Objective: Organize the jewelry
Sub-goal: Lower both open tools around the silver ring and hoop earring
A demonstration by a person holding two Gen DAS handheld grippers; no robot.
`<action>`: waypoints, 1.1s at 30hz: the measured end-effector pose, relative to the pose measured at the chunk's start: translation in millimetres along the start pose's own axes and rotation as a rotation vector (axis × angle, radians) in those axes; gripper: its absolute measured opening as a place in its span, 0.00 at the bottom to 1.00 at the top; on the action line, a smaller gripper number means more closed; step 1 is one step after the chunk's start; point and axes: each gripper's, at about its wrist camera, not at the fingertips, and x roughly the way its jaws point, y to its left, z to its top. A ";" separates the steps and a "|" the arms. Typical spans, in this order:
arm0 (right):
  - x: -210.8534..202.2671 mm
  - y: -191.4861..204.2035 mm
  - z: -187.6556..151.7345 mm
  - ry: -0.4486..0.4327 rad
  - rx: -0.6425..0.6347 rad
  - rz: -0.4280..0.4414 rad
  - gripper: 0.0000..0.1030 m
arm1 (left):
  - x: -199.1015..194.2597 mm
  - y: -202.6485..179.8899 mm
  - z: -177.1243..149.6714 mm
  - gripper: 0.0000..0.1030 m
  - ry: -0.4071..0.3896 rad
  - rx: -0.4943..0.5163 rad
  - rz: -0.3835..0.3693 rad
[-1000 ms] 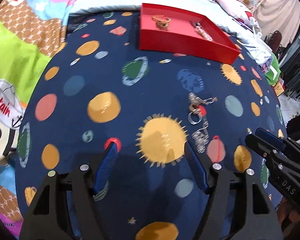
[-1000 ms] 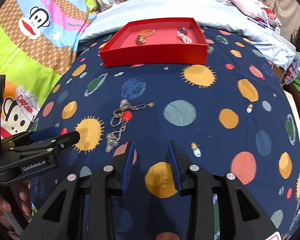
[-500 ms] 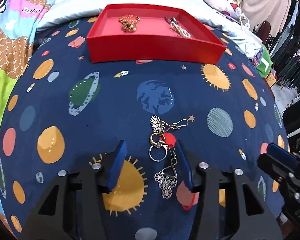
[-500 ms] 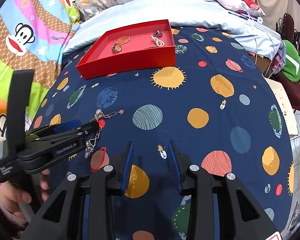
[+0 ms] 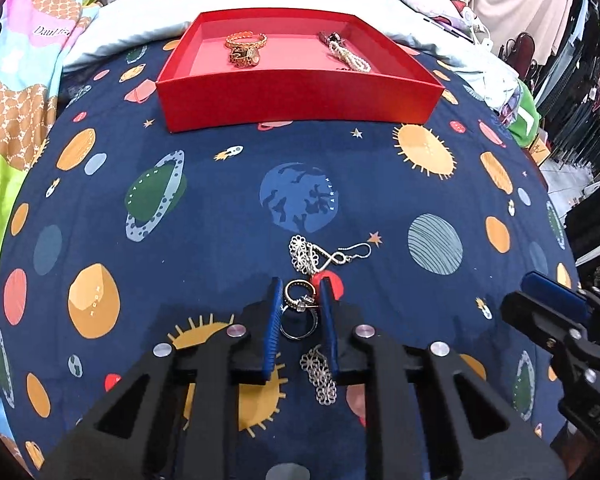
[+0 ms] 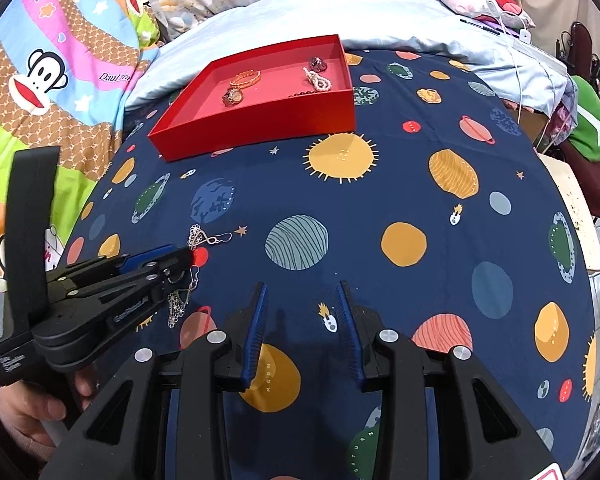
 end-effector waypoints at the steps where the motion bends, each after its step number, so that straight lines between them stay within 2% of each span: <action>1: 0.5 0.6 0.2 0.001 -0.001 0.001 0.33 | -3.4 1.3 -0.3 0.17 -0.003 -0.007 -0.008; 8: 2.7 6.9 1.6 0.003 -0.011 0.008 0.33 | -40.7 22.5 -4.3 0.17 -0.046 -0.071 -0.049; 15: 5.9 17.2 -1.2 0.014 -0.034 0.024 0.33 | -68.2 55.6 -8.8 0.17 -0.080 -0.145 -0.013; 21: 10.1 26.9 -5.1 0.028 -0.056 0.046 0.33 | -75.7 73.6 -18.3 0.18 -0.077 -0.176 0.013; 25: 20.2 46.6 -2.8 0.046 -0.086 0.110 0.33 | -76.0 78.0 -23.3 0.18 -0.071 -0.188 0.024; 33: 45.3 91.6 5.1 0.078 -0.178 0.162 0.32 | -81.1 88.2 -35.1 0.18 -0.066 -0.207 0.046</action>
